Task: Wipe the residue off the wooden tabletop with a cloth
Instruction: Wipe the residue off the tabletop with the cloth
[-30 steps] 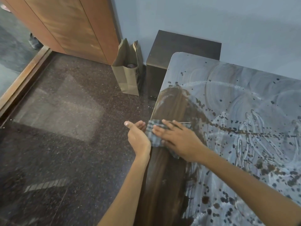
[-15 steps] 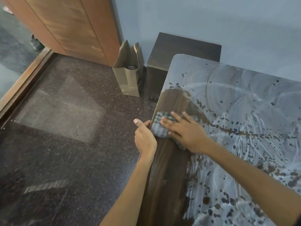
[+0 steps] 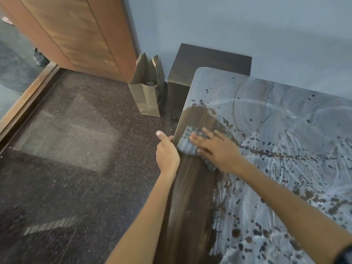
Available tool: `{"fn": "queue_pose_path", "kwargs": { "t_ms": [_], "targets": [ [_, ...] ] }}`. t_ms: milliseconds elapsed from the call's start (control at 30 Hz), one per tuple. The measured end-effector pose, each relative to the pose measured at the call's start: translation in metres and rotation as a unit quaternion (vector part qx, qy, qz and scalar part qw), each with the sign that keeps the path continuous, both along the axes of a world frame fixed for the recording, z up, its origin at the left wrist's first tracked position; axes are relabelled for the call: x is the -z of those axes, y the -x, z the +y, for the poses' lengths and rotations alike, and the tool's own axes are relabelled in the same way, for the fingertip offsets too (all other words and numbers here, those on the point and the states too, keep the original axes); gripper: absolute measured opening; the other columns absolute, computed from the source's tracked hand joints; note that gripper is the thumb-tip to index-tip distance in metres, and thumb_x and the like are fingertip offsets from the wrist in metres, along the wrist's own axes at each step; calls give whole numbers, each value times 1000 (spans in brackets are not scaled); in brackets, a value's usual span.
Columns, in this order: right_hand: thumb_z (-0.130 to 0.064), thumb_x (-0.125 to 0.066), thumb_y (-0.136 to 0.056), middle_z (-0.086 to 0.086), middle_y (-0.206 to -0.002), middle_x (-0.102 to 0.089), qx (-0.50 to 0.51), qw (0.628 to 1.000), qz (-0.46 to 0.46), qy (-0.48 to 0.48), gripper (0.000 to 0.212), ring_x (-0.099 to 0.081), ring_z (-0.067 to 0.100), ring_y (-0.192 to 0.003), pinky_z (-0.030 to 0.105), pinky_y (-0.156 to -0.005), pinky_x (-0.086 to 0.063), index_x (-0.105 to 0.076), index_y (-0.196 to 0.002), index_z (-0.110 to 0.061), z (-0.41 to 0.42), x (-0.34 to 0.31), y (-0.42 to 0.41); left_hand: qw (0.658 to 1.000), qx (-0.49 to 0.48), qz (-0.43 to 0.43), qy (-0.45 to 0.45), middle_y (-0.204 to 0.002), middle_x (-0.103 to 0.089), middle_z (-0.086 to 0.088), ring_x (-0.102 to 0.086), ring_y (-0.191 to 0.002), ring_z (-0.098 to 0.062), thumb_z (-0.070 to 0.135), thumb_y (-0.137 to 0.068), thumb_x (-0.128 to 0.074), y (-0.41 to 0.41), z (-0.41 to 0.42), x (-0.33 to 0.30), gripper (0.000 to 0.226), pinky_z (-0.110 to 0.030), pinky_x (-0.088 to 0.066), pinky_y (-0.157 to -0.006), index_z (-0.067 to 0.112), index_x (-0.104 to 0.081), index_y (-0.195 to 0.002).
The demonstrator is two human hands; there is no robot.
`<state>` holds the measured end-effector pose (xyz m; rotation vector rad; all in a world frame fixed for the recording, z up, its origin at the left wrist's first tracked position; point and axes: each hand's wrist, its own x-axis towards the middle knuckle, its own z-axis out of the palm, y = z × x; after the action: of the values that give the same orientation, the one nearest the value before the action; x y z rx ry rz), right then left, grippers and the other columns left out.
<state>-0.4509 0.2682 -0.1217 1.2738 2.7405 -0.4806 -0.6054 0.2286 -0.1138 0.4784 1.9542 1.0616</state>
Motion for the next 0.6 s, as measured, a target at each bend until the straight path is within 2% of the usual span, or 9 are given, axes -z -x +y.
{"fn": "queue_pose_path", "kwargs": {
  "t_ms": [67,167,233,333,433,500,600],
  "targets": [
    [-47,-15,-98,-17,-150,-5,102,994,-15,-22,49,-2,14,-143,37,-115,-1,-11,-146,-35,41,2,-5,999,32,0,-10,-115,-65,-3,-55,-111,-24,60,-92,0,-2,11,-6,81,-45,-38,-102,19,-67,-112],
    [-38,-20,-102,-9,-157,-9,226,974,-3,-11,48,-3,21,-144,42,-115,-2,-14,-148,-30,86,4,17,998,55,23,-31,-122,-60,-7,-51,-115,-26,54,-96,-5,-9,27,-13,74,-34,-36,-96,11,-61,-118],
    [-35,-22,-102,-7,-157,-9,222,975,8,-22,47,-4,23,-144,42,-115,0,-15,-148,-29,85,7,40,996,60,39,-48,-121,-59,-10,-49,-115,-27,47,-98,-9,-14,36,-14,68,-31,-31,-88,5,-59,-116],
    [-30,-27,-102,-8,-156,-15,97,993,49,-47,46,-5,21,-144,36,-115,1,-19,-148,-29,50,9,46,994,59,63,-65,-122,-59,-15,-50,-116,-32,48,-98,-9,-17,47,-8,69,-37,-35,-95,4,-58,-118],
    [-32,-34,-100,-15,-151,-25,30,994,108,2,44,-9,12,-143,32,-117,-3,-29,-144,-33,36,8,15,994,50,78,-58,-123,-58,-15,-51,-116,-32,49,-97,-8,-20,55,-1,69,-38,-36,-95,6,-57,-120],
    [-37,-35,-100,-18,-149,-21,69,992,107,21,42,-9,7,-141,34,-117,-5,-33,-141,-37,58,6,-4,993,51,87,-59,-118,-60,-12,-52,-113,-31,49,-97,-9,-22,61,1,68,-36,-36,-90,8,-59,-116],
    [-36,-32,-101,-8,-154,-20,199,977,82,4,43,-11,17,-143,38,-115,-8,-30,-144,-33,115,4,-4,993,50,78,-67,-107,-62,-4,-54,-101,-22,50,-97,-9,-21,69,2,69,-31,-33,-83,8,-62,-109]
  ]
}}
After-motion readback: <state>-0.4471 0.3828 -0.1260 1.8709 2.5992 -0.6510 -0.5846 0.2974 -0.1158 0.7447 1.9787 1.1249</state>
